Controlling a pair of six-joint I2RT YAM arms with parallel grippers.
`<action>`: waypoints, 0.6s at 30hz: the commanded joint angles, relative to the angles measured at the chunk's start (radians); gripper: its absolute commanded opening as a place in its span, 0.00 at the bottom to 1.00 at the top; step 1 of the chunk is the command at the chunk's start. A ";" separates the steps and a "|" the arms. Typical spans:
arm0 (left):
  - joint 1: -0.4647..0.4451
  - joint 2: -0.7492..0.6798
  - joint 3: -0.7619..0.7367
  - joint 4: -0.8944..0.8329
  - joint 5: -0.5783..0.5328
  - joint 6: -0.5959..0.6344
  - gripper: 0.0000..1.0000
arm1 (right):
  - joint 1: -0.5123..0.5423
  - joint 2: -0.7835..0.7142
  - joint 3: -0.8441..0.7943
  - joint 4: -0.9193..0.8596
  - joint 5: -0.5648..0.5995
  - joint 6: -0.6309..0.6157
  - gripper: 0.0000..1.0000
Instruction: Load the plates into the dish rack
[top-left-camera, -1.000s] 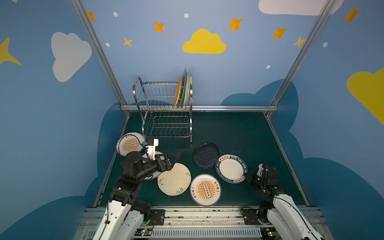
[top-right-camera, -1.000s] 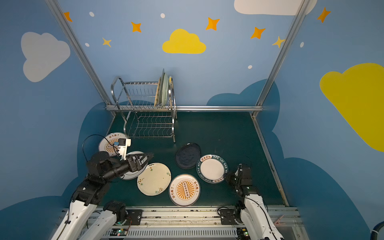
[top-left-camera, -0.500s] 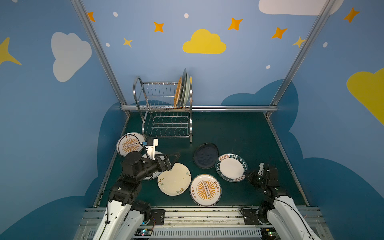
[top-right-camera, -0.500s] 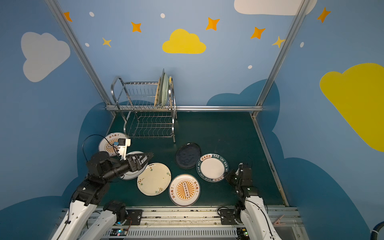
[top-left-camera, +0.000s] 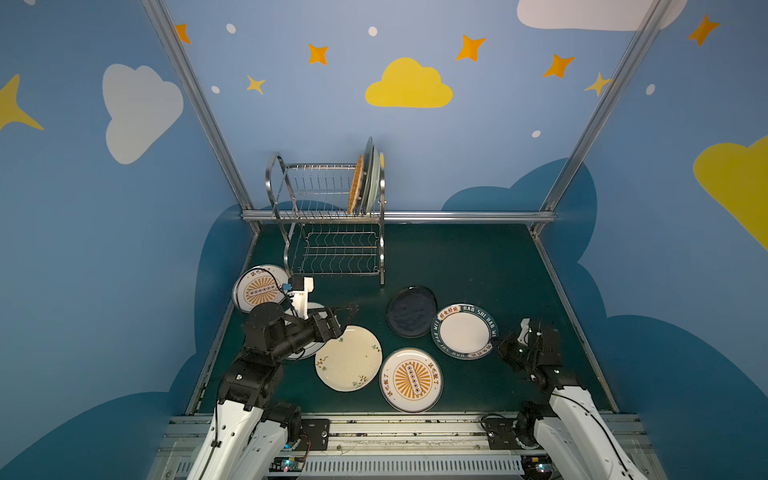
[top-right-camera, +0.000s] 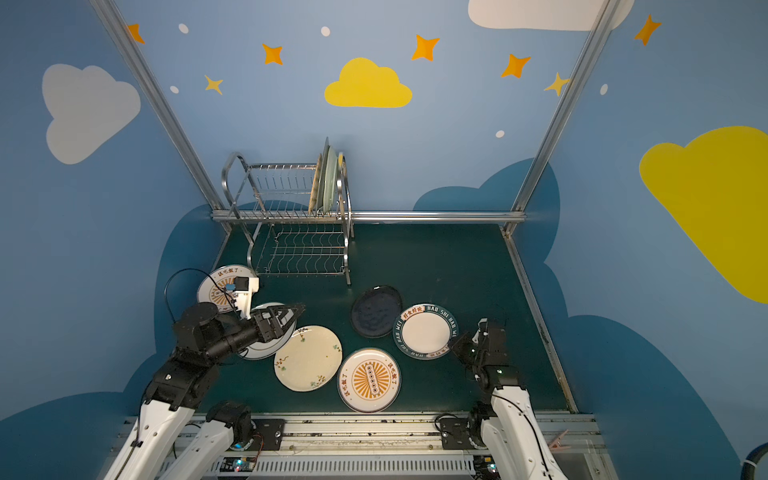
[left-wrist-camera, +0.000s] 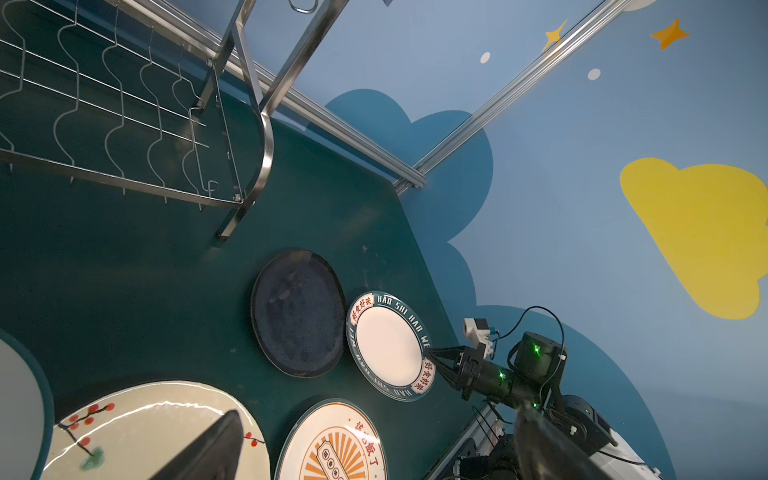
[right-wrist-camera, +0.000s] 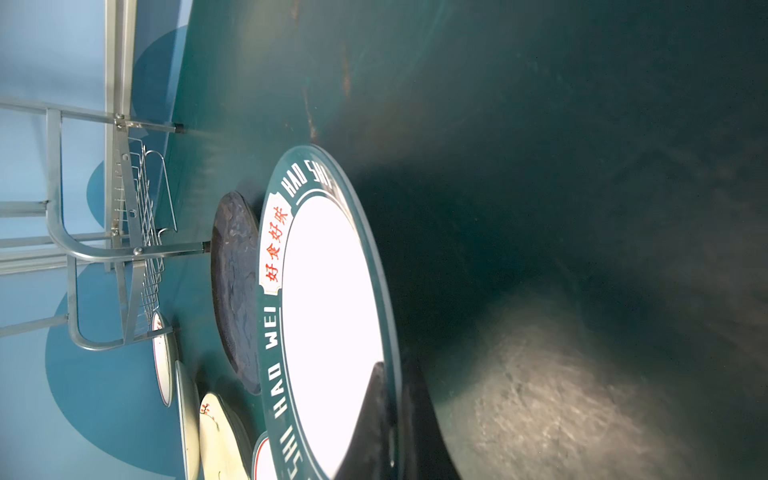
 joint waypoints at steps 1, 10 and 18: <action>0.009 0.002 -0.011 -0.008 -0.020 0.013 1.00 | -0.007 0.016 0.078 0.029 -0.025 -0.028 0.00; 0.042 -0.007 -0.040 0.025 -0.033 0.049 1.00 | -0.011 0.102 0.186 0.083 -0.089 -0.062 0.00; 0.044 -0.049 -0.078 0.060 -0.083 0.071 1.00 | -0.007 0.311 0.307 0.195 -0.218 -0.063 0.00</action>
